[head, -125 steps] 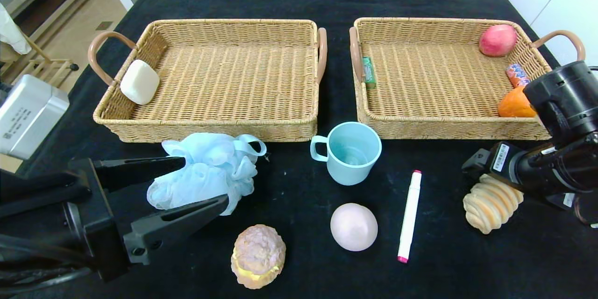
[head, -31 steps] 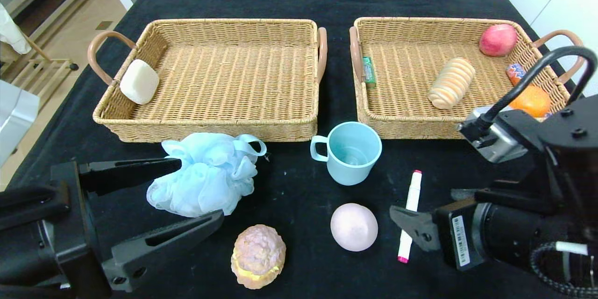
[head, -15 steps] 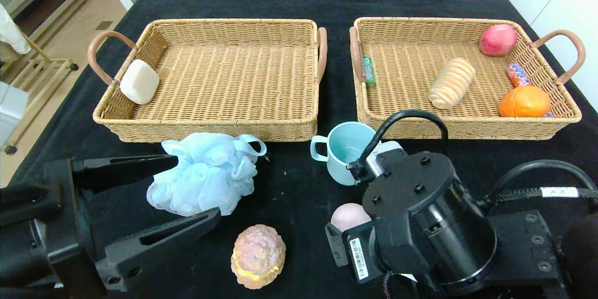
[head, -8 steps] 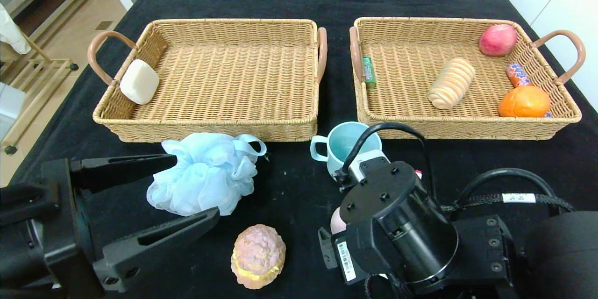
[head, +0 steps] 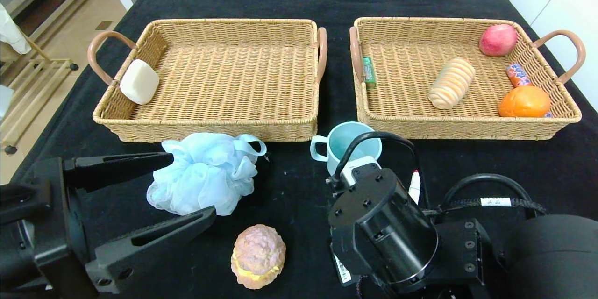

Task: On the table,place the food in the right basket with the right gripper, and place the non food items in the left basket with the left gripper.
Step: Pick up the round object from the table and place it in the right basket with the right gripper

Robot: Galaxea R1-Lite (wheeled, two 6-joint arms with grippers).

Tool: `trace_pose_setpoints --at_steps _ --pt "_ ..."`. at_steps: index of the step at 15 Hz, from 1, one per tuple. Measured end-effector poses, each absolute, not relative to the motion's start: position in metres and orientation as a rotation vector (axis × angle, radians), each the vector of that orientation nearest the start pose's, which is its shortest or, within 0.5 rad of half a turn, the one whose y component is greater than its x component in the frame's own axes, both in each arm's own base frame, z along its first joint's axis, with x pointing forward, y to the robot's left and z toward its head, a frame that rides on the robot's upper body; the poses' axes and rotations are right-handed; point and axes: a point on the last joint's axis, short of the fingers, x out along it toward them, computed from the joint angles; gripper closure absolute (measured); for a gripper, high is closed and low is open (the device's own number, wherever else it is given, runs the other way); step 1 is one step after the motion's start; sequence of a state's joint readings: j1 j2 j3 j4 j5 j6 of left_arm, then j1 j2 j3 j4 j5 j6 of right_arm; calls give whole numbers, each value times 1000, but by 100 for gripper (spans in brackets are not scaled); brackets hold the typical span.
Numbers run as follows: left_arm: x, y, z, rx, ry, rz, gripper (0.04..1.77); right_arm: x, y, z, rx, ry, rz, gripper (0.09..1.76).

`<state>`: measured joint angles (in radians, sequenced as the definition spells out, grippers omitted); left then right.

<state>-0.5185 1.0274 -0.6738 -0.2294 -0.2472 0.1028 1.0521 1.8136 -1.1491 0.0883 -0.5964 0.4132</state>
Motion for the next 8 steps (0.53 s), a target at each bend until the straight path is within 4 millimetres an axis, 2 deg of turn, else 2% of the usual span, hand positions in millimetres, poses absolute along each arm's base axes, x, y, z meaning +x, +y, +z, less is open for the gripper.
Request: trace_pose_setpoints --at_steps 2,3,4,8 --pt "115 -72 255 115 85 -770 9 174 279 175 -161 587 315 116" --pt "115 -72 255 117 84 -770 9 174 279 175 -160 587 315 156" --pt "115 -72 255 120 82 -770 9 174 279 175 -160 587 314 170" --pt "115 -72 255 123 83 -771 9 174 279 175 -157 590 312 170"
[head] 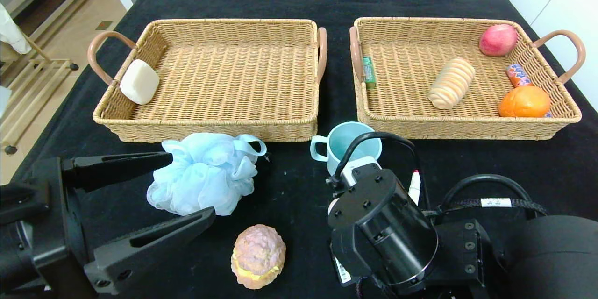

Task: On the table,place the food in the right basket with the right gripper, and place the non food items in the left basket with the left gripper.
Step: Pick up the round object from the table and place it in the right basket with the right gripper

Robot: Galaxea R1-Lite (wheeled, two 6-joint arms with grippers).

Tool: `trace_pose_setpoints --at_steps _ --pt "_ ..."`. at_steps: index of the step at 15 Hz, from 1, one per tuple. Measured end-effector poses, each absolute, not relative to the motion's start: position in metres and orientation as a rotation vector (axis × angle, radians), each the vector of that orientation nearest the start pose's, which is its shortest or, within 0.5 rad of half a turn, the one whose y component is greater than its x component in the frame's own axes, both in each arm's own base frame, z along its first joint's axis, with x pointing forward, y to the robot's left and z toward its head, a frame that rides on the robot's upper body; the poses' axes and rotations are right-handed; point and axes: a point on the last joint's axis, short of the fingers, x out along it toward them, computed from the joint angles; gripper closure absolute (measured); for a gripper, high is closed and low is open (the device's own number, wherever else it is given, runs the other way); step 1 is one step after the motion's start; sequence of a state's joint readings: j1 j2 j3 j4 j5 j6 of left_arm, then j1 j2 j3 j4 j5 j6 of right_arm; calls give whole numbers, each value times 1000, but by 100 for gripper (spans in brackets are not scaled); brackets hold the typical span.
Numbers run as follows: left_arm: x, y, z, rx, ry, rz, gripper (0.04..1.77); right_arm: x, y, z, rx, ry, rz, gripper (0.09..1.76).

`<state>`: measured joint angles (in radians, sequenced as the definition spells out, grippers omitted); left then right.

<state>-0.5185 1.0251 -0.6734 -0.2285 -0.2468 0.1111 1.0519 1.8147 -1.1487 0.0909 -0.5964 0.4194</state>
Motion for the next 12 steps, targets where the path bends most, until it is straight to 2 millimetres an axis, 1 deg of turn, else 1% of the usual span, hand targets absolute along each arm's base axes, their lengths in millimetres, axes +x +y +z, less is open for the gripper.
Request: trace_pose_setpoints --at_steps 5,7,9,12 --pt "115 -72 255 123 81 -771 9 173 278 175 -163 580 296 170" --pt "115 -72 254 123 82 -771 9 170 277 179 -166 566 289 170" --pt "115 -72 254 123 82 -771 9 163 271 186 -183 576 294 170" --pt "115 -72 254 123 83 -771 9 152 254 199 -188 592 293 170"
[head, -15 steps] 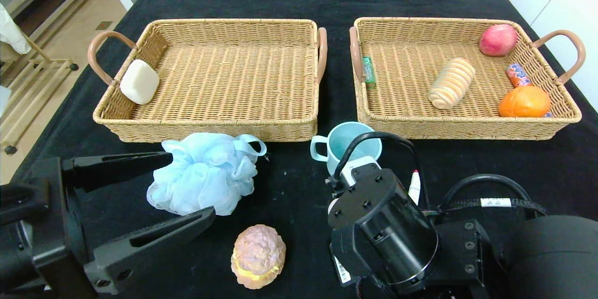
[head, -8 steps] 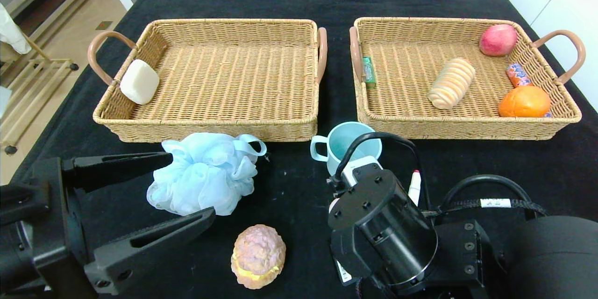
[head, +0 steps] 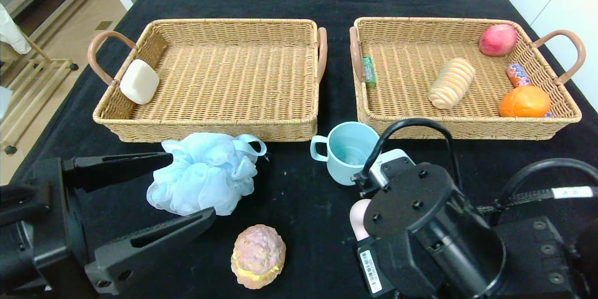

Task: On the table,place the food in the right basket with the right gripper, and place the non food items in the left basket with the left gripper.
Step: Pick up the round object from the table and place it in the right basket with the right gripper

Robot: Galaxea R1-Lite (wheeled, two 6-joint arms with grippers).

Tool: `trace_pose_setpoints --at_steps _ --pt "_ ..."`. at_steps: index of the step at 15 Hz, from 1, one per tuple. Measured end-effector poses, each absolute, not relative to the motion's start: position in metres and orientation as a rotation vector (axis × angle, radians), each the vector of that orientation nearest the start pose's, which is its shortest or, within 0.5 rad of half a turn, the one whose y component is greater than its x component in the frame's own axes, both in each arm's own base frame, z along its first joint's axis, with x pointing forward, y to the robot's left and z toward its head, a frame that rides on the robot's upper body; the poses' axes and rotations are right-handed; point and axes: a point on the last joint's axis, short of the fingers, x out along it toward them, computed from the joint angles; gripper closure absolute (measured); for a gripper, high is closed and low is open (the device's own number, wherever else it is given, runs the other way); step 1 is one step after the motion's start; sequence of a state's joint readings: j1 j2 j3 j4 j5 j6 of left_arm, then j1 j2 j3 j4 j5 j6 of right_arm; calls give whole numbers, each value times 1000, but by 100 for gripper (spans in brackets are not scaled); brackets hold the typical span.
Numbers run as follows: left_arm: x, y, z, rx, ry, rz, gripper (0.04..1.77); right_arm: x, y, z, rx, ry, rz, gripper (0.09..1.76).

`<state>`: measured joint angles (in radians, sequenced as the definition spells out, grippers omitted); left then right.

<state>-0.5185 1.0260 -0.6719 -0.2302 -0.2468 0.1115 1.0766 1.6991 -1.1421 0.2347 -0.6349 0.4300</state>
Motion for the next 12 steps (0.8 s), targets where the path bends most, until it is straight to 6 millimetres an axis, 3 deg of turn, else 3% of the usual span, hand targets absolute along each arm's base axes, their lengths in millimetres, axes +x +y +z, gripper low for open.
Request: trace_pose_setpoints --at_steps 5,9,12 --pt "115 -72 254 124 87 -771 9 150 217 225 -148 588 237 170" --pt "115 -72 254 123 86 -771 9 168 190 248 -105 526 157 170" --pt "115 -72 254 123 84 -771 9 185 173 282 -75 443 124 170"
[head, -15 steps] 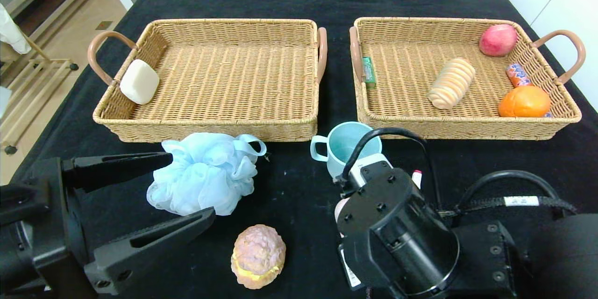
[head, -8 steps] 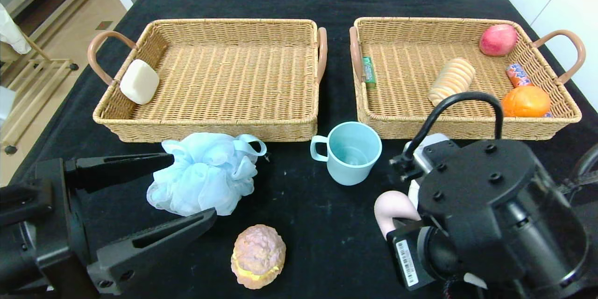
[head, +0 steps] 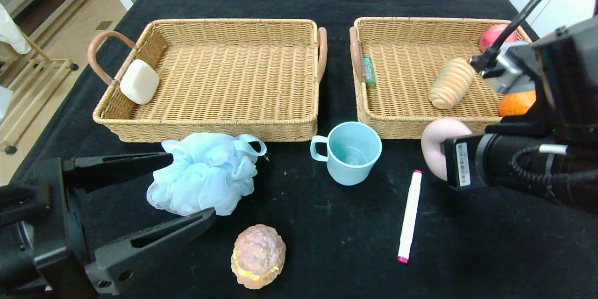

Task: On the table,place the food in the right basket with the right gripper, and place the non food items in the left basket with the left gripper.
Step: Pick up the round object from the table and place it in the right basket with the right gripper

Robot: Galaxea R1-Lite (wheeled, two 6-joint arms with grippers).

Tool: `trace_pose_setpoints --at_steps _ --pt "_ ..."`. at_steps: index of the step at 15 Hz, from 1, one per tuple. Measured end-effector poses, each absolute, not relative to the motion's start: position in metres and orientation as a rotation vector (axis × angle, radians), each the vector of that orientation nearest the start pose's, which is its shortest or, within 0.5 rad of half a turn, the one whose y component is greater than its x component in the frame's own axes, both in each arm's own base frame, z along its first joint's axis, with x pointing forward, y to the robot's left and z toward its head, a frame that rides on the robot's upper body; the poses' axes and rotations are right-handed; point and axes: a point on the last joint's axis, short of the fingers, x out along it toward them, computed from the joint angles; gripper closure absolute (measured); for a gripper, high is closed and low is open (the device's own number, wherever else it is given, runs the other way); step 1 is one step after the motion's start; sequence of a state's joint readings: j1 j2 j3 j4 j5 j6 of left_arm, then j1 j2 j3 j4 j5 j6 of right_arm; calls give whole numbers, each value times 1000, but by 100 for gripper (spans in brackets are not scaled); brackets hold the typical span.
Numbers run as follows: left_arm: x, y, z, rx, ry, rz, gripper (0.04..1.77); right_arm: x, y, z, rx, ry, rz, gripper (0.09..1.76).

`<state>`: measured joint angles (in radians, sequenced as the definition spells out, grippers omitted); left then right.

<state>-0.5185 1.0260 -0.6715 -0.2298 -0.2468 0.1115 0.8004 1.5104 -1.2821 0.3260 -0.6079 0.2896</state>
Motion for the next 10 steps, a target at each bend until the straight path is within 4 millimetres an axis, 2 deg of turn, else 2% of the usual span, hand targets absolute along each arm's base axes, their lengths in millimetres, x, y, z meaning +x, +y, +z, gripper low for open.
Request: trace_pose_setpoints --at_steps 2,4,7,10 --pt "115 -72 254 123 83 -771 9 196 162 303 -55 390 116 170" --pt "115 -72 254 123 81 -771 9 211 156 315 -38 352 90 170" --pt "115 -72 255 122 79 -770 9 243 154 324 7 253 81 170" --pt "114 -71 255 122 77 -770 9 278 154 319 21 175 49 170"
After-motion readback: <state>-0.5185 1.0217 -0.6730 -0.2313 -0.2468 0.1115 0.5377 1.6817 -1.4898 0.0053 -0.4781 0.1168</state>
